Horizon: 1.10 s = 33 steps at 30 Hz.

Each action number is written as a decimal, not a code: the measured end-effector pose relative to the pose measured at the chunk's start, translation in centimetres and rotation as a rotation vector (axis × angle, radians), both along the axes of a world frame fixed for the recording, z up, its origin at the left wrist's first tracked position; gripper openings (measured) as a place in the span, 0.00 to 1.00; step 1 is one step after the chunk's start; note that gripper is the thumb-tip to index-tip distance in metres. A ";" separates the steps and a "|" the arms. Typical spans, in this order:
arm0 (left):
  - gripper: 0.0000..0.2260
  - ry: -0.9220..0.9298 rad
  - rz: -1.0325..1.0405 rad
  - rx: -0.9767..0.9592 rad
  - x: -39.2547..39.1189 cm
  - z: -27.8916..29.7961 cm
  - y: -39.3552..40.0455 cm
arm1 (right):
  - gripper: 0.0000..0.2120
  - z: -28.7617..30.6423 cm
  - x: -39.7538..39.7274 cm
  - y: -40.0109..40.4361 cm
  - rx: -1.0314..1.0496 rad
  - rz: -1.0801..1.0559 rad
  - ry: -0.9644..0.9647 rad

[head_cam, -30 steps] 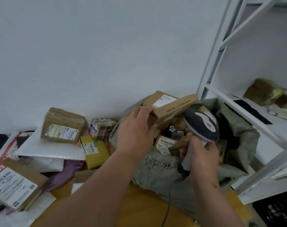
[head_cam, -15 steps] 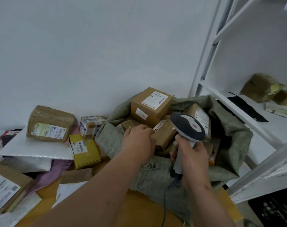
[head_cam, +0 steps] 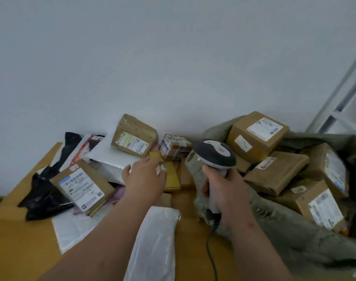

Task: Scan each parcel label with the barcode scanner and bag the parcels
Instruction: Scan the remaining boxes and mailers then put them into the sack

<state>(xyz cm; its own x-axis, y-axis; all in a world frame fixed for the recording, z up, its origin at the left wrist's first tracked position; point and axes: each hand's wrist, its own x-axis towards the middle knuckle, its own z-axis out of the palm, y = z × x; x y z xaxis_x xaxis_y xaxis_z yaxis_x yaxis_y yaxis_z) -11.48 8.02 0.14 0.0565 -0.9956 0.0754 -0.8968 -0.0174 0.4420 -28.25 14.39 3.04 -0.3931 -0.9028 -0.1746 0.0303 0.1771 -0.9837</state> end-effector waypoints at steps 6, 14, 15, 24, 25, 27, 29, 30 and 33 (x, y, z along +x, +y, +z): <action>0.18 0.039 0.244 0.096 11.9 -3.1 0.4 | 0.07 -2.6 9.8 -2.4 0.091 0.208 0.057; 0.31 0.097 0.435 0.190 23.6 -6.5 -0.7 | 0.07 -7.2 20.4 -5.6 0.246 0.362 0.143; 0.33 0.125 0.451 0.208 24.6 -6.8 -1.1 | 0.10 -7.7 21.4 -6.1 0.258 0.365 0.153; 0.39 0.157 0.339 0.465 27.2 -11.2 -3.2 | 0.08 -11.2 26.4 -9.8 0.239 0.367 0.135; 0.38 0.176 0.326 0.474 27.1 -11.7 -3.1 | 0.07 -11.3 26.8 -10.3 0.248 0.377 0.145; 0.38 0.219 0.298 0.498 26.9 -12.4 -3.0 | 0.07 -11.6 27.3 -10.9 0.260 0.409 0.140; 0.39 0.287 0.271 0.515 26.5 -12.7 -3.0 | 0.07 -11.7 27.6 -11.0 0.269 0.437 0.117; 0.39 0.337 0.264 0.500 26.4 -12.9 -3.0 | 0.07 -11.7 27.7 -10.9 0.264 0.450 0.103; 0.37 0.410 0.250 0.427 26.1 -12.7 -3.0 | 0.11 -12.1 27.7 -10.5 0.254 0.427 0.048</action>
<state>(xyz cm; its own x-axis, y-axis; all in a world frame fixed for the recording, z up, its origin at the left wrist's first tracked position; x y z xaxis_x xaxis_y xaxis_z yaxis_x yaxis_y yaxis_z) 14.63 5.05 -12.59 0.2307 -0.8862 -0.4017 -0.6027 -0.4543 0.6560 -0.57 3.92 -9.02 -0.0109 -0.9162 -0.4006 -0.1410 0.3980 -0.9065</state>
